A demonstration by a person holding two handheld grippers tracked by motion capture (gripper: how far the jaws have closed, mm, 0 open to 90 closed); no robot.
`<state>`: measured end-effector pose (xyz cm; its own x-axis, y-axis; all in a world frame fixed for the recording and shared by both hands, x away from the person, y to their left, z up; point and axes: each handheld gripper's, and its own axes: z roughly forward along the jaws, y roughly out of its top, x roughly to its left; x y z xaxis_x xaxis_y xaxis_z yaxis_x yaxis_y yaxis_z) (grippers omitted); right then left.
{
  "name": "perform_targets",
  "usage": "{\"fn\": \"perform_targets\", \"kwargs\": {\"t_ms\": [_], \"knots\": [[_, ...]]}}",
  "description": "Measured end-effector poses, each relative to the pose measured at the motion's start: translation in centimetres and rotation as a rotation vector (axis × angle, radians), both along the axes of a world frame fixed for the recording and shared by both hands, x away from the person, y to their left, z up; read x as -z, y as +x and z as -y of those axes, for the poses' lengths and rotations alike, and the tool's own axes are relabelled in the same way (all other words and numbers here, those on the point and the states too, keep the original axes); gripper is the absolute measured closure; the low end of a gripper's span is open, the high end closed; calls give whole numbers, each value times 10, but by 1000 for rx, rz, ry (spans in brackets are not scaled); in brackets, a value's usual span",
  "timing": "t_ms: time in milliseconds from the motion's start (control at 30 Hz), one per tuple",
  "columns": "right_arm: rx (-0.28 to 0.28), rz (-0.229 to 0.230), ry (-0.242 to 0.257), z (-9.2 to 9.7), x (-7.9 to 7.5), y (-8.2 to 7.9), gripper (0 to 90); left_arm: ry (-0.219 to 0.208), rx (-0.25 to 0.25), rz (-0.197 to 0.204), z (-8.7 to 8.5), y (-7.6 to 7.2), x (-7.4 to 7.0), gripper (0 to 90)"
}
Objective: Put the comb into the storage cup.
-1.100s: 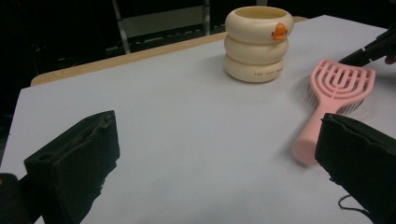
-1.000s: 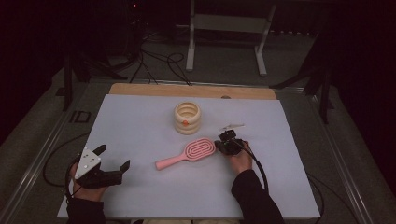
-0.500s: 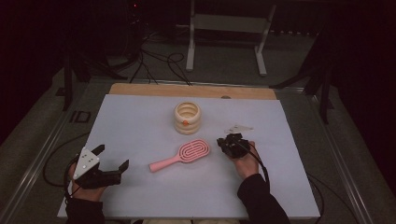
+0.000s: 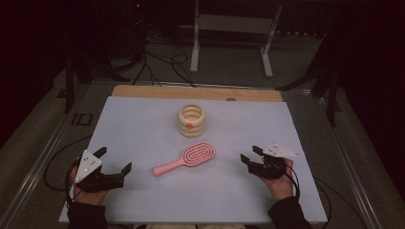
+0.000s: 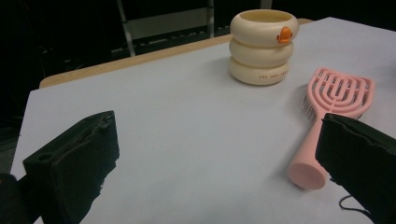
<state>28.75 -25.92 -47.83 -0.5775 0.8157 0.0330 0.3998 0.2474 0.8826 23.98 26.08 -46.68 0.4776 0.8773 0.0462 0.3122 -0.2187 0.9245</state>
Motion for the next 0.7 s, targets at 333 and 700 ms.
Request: {"fn": "perform_targets", "kwargs": {"t_ms": [333,700], "knots": [[33,125,89,22,-1,-35,127,-3,5,-6,1,1,1,4],[39,110,91,24,4,-35,118,34,69,-93,17,13,-2,4]]}}
